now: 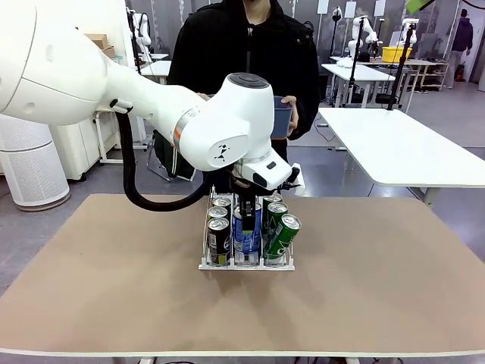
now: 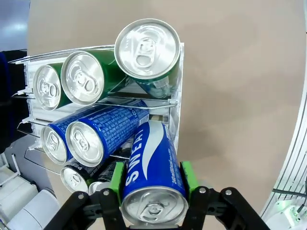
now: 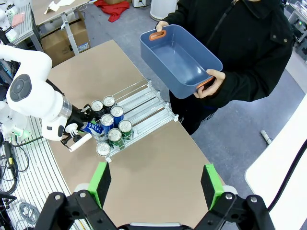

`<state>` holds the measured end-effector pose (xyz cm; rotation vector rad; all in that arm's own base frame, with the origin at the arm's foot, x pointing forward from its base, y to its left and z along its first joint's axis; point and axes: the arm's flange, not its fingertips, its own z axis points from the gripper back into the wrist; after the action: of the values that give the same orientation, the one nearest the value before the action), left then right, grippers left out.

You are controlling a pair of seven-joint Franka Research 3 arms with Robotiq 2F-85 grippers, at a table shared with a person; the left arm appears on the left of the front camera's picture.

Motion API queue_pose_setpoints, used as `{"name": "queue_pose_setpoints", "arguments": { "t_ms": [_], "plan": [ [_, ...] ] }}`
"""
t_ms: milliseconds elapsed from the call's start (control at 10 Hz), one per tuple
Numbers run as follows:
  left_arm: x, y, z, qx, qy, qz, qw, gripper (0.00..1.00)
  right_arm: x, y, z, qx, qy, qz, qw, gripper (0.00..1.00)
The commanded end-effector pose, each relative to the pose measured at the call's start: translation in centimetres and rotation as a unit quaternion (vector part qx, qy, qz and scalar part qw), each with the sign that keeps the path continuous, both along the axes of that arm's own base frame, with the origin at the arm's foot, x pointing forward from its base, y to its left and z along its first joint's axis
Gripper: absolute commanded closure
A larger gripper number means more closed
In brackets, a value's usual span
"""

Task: Fill the beverage cans into the dispenser.
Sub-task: Place the picked Ionic drink in the line of the Automatic Can Dispenser with the same cans.

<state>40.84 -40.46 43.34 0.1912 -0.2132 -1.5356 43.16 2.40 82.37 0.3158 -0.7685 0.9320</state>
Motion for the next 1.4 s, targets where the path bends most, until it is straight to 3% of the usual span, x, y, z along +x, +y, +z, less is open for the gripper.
{"name": "queue_pose_setpoints", "arguments": {
  "t_ms": [0, 400, 800, 1100, 1200, 1300],
  "plan": [
    [1.6, -0.7, -0.3, -0.017, -0.034, -0.001, 0.999, 0.42, -0.2, 0.1, -0.2, -0.001, 0.003, -0.001, 1.000, 0.00],
    [1.7, -1.3, -1.6, -0.060, 0.009, -0.017, 0.998, 0.42, -0.2, 0.1, -0.2, -0.001, 0.003, -0.001, 1.000, 0.00],
    [1.7, -1.0, -3.4, -0.034, 0.045, -0.007, 0.998, 0.42, -0.2, 0.1, -0.2, -0.001, 0.003, -0.001, 1.000, 0.00],
    [1.9, -0.5, -3.9, -0.037, 0.095, -0.012, 0.995, 0.42, -0.2, 0.1, -0.2, -0.001, 0.003, -0.001, 1.000, 0.00],
    [1.7, -0.2, -3.5, -0.036, 0.101, -0.023, 0.994, 0.42, -0.2, 0.1, -0.2, -0.001, 0.003, -0.001, 1.000, 0.00],
    [2.5, -0.5, -3.8, -0.029, 0.055, 0.002, 0.998, 0.42, -0.2, 0.1, -0.2, -0.001, 0.003, -0.001, 1.000, 0.00]
  ]
}}
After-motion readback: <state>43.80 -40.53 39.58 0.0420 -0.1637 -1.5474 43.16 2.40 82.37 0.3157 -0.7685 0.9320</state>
